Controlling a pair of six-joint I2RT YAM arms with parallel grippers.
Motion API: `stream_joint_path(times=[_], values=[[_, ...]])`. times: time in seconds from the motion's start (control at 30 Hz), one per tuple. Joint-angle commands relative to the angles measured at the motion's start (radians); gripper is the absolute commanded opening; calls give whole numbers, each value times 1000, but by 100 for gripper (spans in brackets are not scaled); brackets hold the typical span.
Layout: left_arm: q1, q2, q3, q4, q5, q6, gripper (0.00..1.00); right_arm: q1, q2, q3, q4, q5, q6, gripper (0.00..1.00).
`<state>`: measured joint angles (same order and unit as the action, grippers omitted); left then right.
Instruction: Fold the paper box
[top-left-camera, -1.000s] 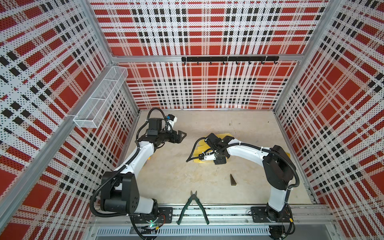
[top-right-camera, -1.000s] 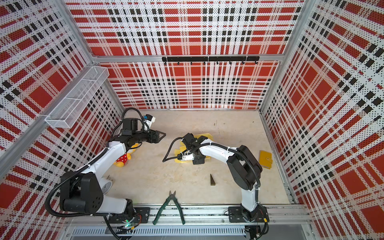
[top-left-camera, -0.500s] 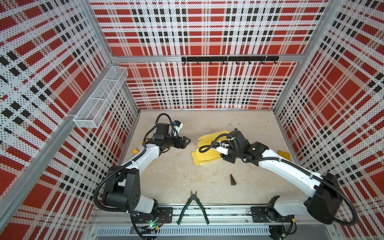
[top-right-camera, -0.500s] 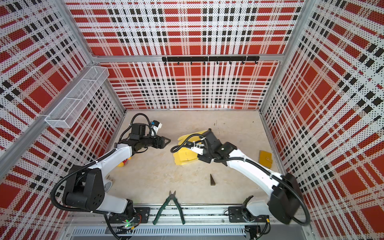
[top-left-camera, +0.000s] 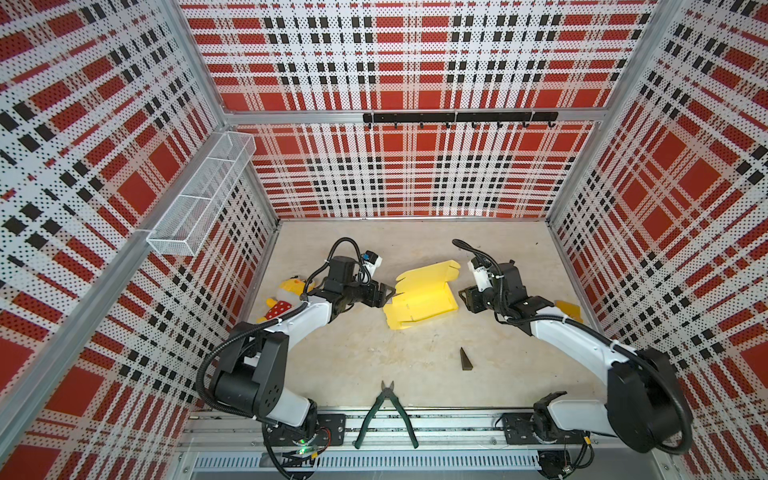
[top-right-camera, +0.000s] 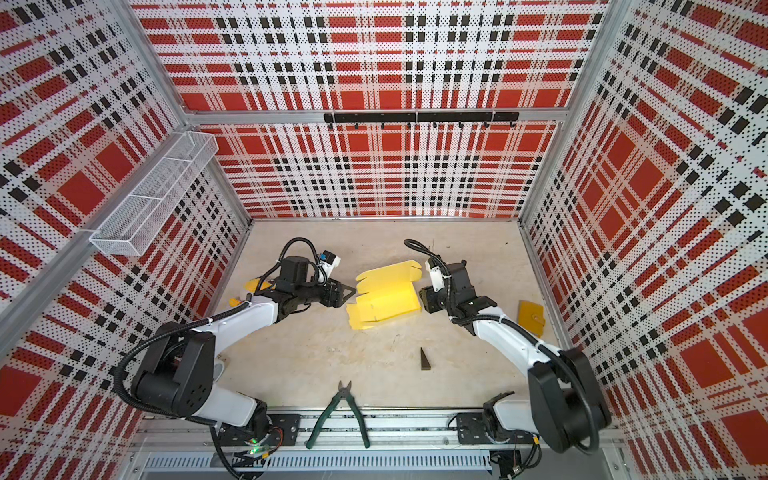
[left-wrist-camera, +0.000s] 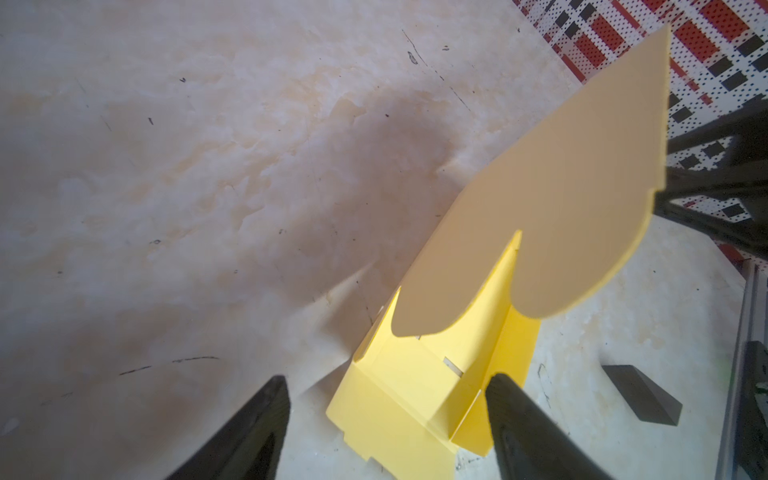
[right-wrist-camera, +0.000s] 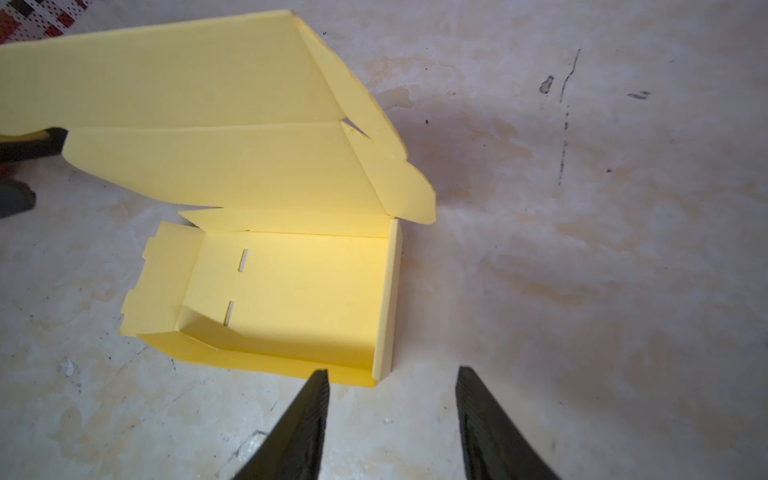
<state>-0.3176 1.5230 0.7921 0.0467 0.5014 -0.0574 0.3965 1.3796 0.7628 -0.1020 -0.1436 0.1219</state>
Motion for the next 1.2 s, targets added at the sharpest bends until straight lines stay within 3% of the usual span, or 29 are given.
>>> stream_joint_path(times=[0.0,0.4,0.8,1.0,1.17], values=[[-15,34,-34,157,-4,-91,78,-11,78,-6,200,-91,77,51],[-59,140,-94,380,-59,-201,74,-29,214,-88,389,-156,186,45],[-111,186,-55,298,-145,-223,60,-28,212,-162,487,-198,273,37],[-122,194,-25,233,-197,-272,56,-16,226,-182,517,-217,295,36],[-121,207,20,199,-220,-230,57,-9,236,-193,533,-213,301,35]])
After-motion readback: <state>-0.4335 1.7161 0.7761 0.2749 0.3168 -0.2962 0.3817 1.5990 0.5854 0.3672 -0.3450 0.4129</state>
